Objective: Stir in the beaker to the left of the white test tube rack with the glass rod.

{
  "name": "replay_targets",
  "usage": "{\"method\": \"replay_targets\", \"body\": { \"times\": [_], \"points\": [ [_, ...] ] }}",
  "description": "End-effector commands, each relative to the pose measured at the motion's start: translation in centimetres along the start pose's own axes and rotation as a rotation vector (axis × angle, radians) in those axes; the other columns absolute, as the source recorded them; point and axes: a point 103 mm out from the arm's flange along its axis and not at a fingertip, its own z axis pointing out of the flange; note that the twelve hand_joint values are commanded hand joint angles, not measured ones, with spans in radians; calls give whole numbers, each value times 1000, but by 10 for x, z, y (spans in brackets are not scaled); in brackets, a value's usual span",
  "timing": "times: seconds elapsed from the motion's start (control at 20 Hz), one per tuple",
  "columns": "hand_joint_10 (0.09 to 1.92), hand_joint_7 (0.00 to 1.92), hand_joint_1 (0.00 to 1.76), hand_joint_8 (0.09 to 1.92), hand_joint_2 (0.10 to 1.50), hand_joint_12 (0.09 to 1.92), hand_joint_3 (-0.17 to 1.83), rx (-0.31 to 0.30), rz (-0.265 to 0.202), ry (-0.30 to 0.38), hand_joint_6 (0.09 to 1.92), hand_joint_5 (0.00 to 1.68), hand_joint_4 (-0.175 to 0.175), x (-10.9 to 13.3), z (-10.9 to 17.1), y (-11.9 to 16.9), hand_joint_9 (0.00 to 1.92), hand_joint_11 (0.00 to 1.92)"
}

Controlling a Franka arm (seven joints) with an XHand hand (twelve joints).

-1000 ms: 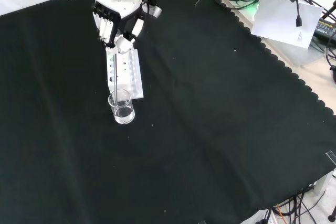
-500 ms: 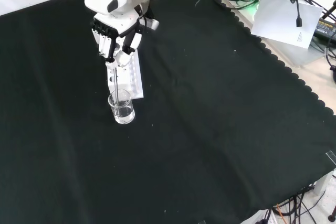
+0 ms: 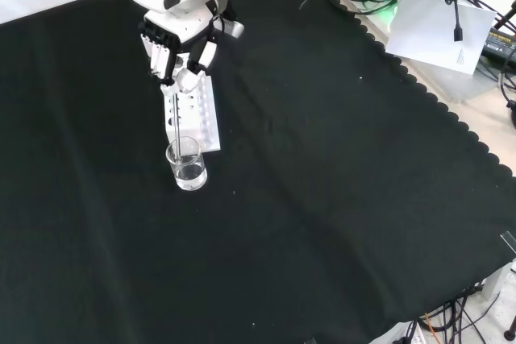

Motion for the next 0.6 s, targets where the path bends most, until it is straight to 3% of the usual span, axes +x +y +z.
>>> {"method": "replay_targets", "body": {
  "times": [0.05,0.6],
  "points": [
    [873,1138,1301,1095,921,749,281,15,17,-12,528,1114,-175,-1,2,-20,1649,1670],
    [872,1140,1302,1093,920,750,281,35,-64,-14,527,1115,-175,54,11,-4,1652,1672]
  ]
}}
